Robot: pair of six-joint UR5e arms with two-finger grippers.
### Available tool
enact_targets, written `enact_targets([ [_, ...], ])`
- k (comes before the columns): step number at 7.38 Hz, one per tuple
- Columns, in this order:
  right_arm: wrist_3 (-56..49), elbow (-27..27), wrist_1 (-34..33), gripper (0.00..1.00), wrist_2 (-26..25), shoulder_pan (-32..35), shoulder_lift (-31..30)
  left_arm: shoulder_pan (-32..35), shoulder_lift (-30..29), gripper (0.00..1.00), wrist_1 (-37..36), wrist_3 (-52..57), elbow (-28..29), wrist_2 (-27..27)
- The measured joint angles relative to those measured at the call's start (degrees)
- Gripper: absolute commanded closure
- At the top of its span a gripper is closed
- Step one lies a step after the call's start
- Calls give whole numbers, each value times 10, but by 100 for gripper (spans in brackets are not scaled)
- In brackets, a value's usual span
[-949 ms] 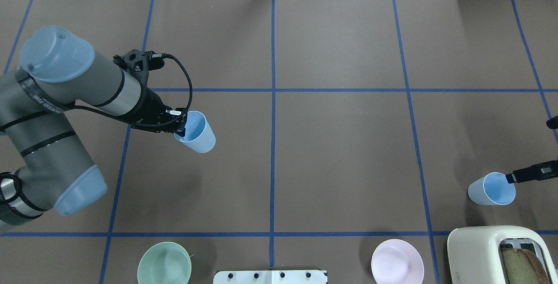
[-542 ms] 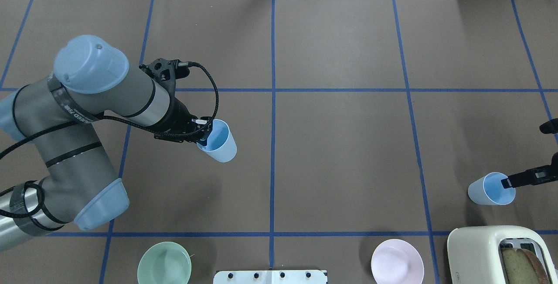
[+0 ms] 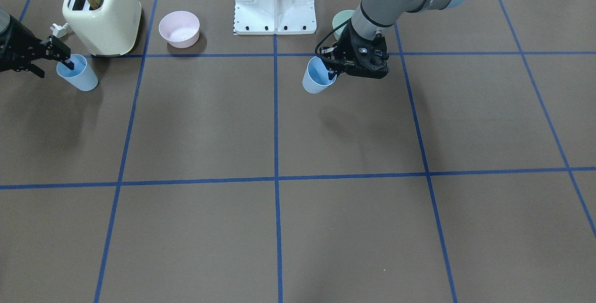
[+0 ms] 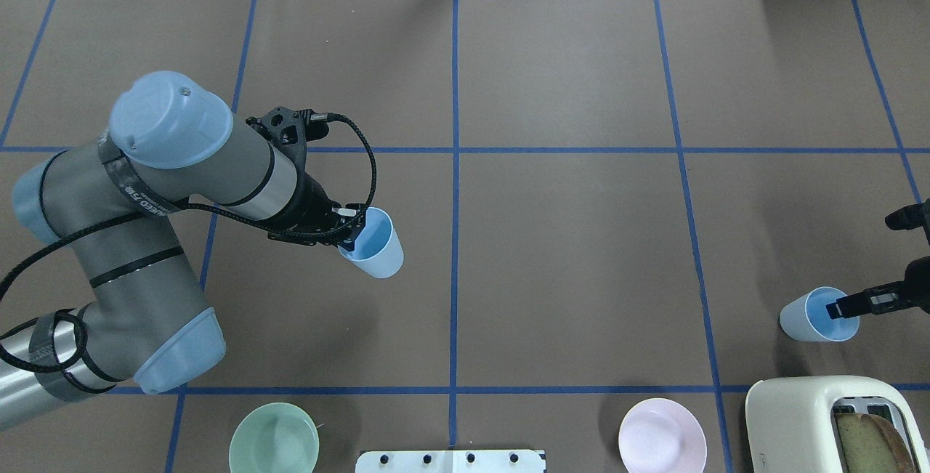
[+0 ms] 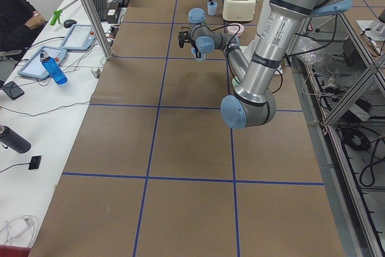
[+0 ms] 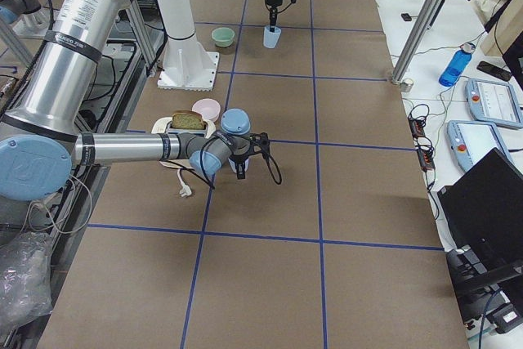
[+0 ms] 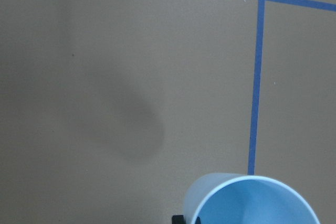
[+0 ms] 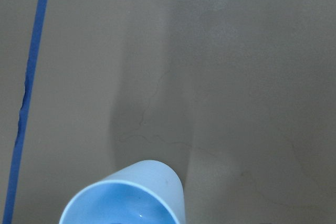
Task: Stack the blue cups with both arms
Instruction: 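Slide the held cup with the left gripper toward the table center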
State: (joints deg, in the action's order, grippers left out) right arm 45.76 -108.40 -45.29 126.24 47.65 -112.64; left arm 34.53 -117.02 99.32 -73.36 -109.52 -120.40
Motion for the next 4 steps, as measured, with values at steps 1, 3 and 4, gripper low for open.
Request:
enact_targets([
  [1, 1, 0, 0, 100, -7, -1, 0, -3, -2, 100, 0, -3, 1, 2],
  [3, -1, 1, 1, 100, -18, -2, -1, -14, -17, 100, 0, -16, 11, 11],
  [4, -5, 2, 0, 100, -16, -1, 1, -18, -25, 100, 0, -23, 17, 15],
])
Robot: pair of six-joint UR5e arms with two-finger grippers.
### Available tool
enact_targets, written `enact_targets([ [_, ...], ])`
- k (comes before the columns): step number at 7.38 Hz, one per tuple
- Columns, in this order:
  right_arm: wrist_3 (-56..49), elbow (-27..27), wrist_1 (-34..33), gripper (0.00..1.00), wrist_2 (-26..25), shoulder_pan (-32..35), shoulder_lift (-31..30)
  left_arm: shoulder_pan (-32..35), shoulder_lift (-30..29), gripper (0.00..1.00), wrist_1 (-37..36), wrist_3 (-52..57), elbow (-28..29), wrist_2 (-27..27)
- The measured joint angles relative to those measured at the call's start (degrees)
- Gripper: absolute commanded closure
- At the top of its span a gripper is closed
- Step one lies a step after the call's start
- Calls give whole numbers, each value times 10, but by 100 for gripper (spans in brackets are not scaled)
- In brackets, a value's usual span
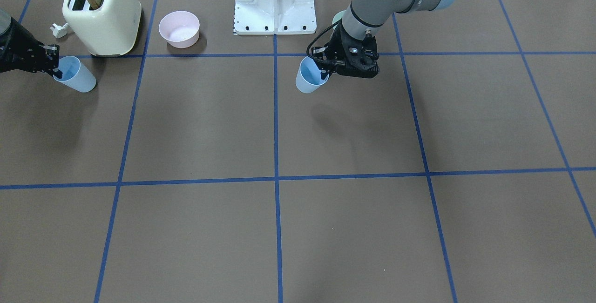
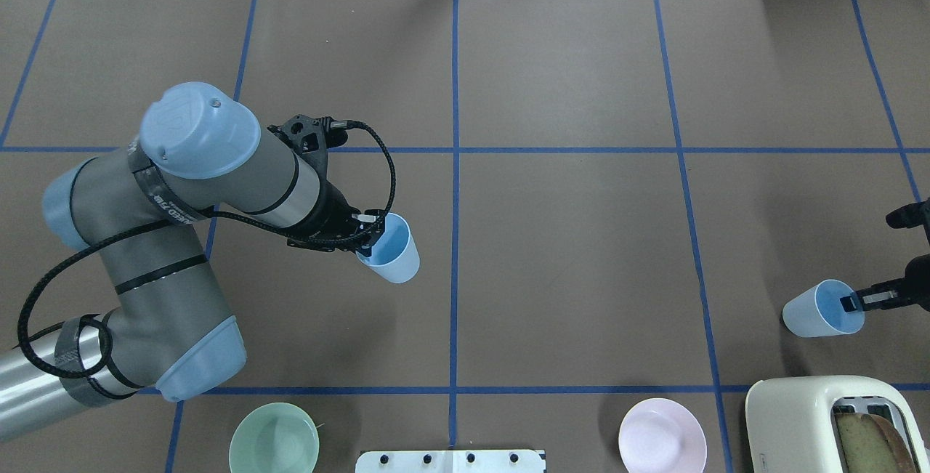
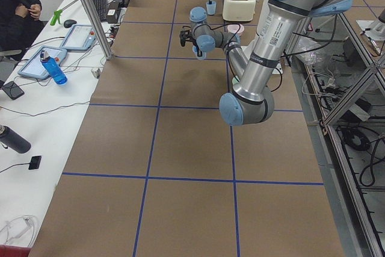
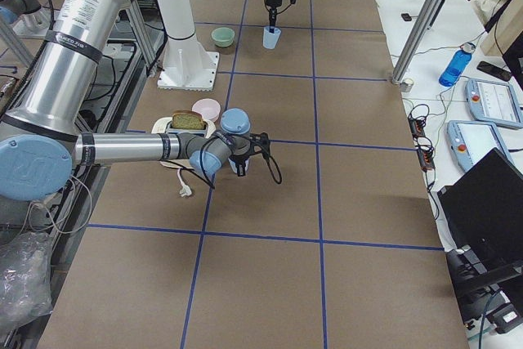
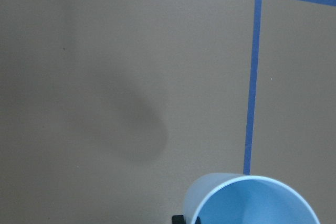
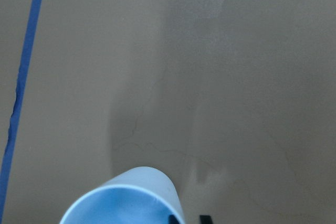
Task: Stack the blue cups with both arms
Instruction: 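Slide the held cup with the left gripper toward the table center, then lift the other light-blue cup with the right gripper while the left gripper withdraws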
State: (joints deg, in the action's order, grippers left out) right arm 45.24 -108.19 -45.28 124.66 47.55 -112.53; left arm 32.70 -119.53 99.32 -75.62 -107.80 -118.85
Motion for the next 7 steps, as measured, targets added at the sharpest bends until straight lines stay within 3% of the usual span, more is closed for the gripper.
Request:
enact_targets([
  [4, -5, 3, -37, 100, 80, 58, 45, -26, -54, 100, -29, -14, 37, 36],
  [7, -55, 3, -180, 100, 101, 105, 146, -30, -91, 100, -28, -20, 86, 53],
])
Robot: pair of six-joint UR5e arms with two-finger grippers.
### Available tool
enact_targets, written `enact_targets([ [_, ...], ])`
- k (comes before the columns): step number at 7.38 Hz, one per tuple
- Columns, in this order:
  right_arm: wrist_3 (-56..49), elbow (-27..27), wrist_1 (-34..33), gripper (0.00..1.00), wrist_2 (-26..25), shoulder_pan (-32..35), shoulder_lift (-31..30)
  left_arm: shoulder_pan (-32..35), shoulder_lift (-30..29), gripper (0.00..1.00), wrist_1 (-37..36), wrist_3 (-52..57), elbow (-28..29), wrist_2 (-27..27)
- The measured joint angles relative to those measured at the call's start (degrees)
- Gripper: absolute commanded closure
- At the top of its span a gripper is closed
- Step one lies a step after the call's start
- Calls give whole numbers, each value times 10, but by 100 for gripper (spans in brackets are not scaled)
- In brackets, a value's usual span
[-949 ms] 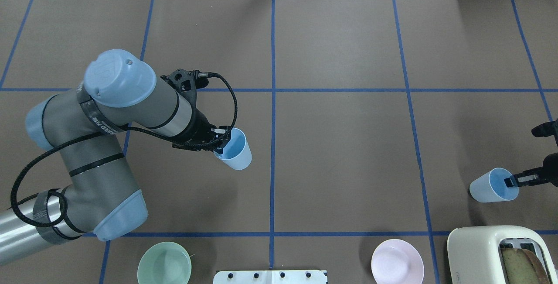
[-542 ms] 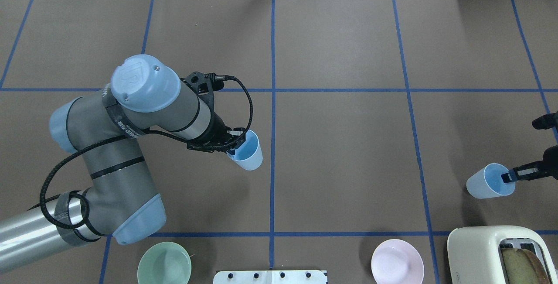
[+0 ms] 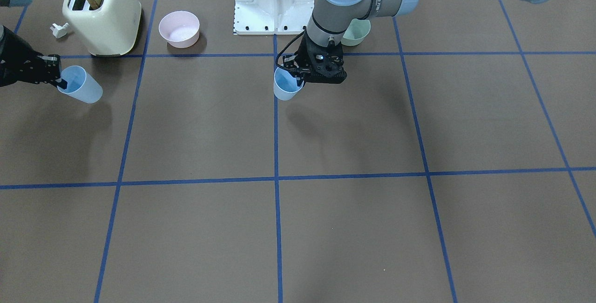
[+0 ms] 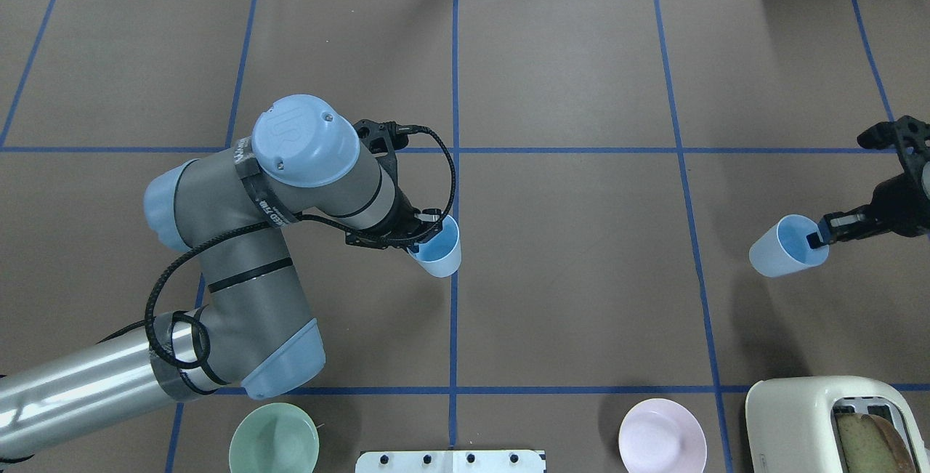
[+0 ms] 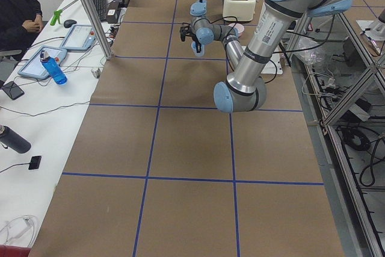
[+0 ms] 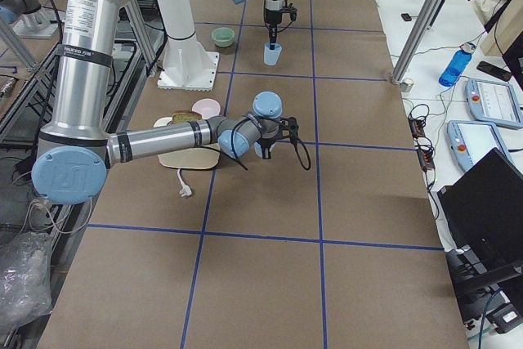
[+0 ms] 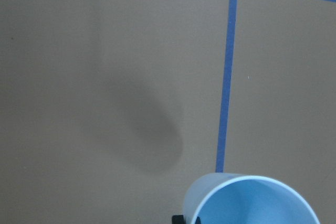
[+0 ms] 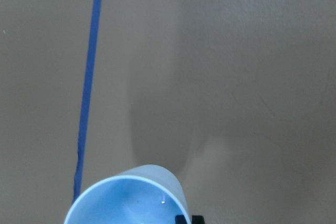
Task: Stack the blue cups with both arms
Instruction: 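Lift the other light-blue cup with the right gripper while the left gripper withdraws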
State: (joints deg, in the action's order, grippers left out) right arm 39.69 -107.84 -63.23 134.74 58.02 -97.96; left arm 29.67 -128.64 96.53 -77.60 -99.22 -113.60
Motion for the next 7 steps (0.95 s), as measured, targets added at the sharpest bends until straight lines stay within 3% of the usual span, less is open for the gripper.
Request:
enact_targets([
  [5, -115, 1, -259, 100, 30, 77, 169, -5, -28, 100, 4, -7, 43, 20],
  [7, -131, 7, -306, 100, 26, 84, 216, -5, -30, 100, 7, -9, 52, 34],
])
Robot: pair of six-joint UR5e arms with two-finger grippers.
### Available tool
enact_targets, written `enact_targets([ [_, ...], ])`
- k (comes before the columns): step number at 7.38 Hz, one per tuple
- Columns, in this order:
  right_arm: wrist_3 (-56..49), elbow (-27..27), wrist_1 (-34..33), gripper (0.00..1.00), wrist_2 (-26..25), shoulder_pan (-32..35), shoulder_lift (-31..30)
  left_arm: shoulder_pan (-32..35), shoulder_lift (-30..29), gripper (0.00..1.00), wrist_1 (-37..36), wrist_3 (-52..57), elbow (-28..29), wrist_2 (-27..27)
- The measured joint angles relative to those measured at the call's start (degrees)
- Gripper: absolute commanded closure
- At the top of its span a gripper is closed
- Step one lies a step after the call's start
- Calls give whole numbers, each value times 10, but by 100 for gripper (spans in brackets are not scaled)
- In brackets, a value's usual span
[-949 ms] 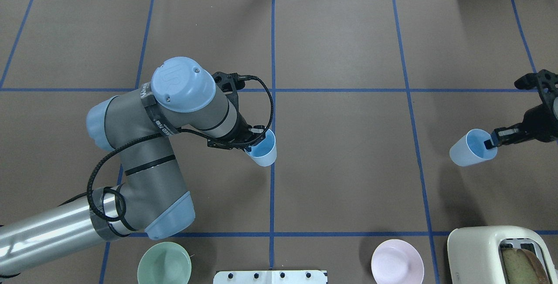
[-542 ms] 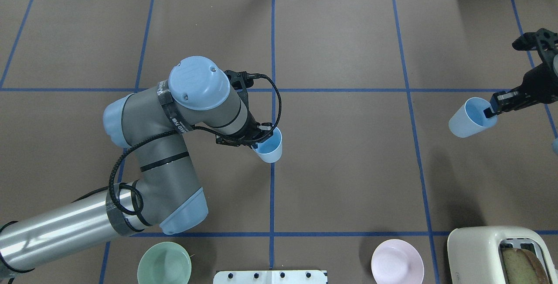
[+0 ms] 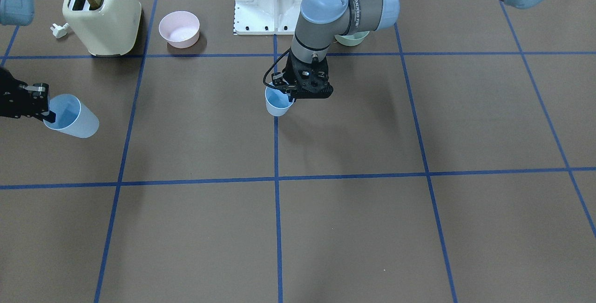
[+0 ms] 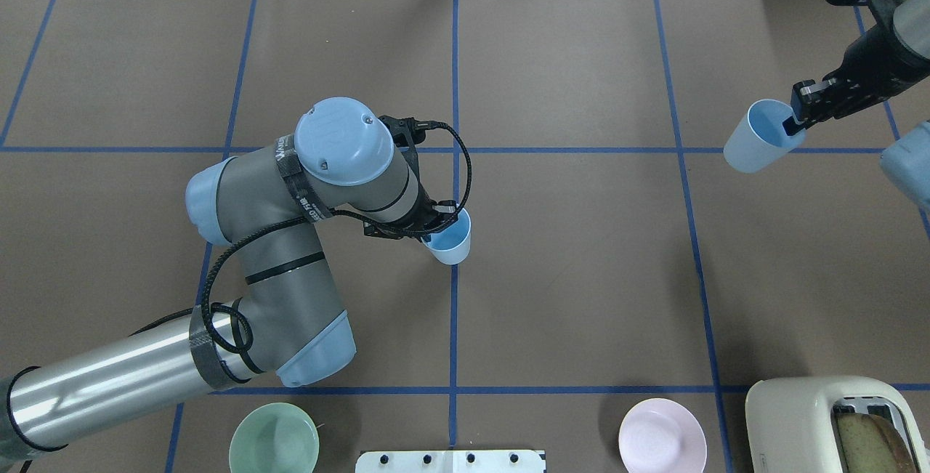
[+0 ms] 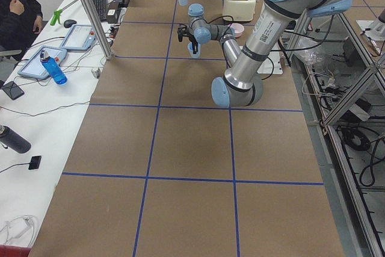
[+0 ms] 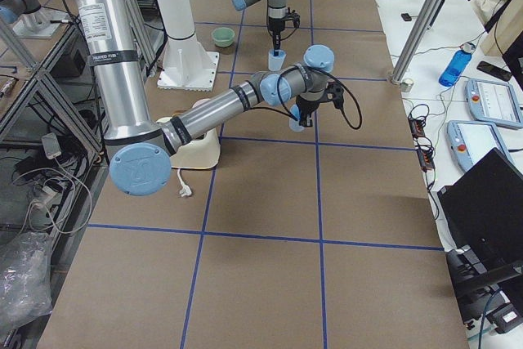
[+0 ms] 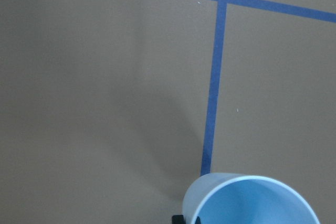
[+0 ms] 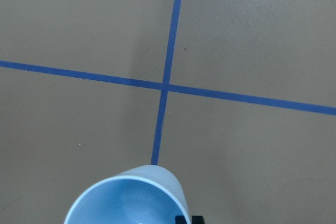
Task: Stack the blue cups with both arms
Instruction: 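Lift the other light-blue cup with the right gripper while the left gripper withdraws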
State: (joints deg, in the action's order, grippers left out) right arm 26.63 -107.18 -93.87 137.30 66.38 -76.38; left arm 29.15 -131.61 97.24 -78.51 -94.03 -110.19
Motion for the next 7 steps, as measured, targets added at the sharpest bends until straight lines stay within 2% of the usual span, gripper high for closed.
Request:
enact_targets([
  [4, -3, 10, -9, 100, -1, 6, 24, -21, -1, 100, 8, -15, 6, 40],
  [7, -3, 10, -9, 100, -1, 8, 27, -30, -13, 100, 10, -23, 21, 51],
])
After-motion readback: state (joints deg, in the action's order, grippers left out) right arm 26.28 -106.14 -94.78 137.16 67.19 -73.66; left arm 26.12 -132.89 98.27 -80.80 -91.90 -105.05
